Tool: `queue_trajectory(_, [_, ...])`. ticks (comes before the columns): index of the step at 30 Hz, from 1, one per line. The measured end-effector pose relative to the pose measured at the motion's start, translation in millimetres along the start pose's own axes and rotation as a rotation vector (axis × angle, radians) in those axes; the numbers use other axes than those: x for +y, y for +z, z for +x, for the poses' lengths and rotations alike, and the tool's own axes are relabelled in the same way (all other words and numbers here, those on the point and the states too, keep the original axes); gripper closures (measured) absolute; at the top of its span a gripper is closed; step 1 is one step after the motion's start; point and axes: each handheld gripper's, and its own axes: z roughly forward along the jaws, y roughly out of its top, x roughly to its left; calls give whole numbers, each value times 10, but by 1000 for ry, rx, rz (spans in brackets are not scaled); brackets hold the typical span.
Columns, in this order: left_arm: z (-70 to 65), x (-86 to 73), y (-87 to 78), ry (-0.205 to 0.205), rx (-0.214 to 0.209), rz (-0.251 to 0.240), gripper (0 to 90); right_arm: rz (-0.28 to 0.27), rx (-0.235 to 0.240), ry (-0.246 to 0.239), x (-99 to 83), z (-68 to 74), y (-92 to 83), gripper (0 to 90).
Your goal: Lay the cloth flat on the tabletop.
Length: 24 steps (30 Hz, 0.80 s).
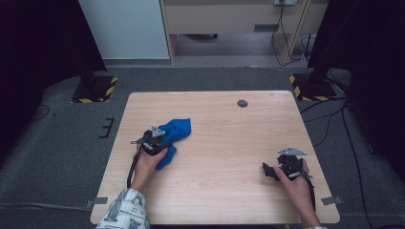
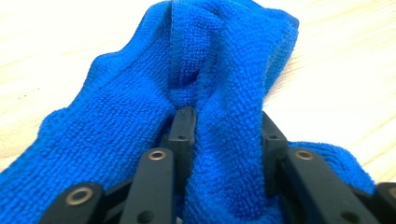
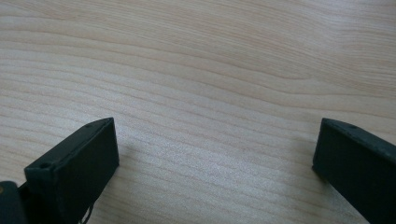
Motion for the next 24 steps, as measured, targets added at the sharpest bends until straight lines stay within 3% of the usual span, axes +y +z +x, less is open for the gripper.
queue_trajectory(8, [6,13,-63,-13,-10,-13,701,0,1,-1,-1,2,-1,5])
queue_trajectory(13, [34,72,-189,-56,-32,-81,707,0,1,-1,-1,2,-1,5])
queue_trajectory(24, [8,247,-384,-27,-54,-148,713,-1,1,-3,0,1,1,4])
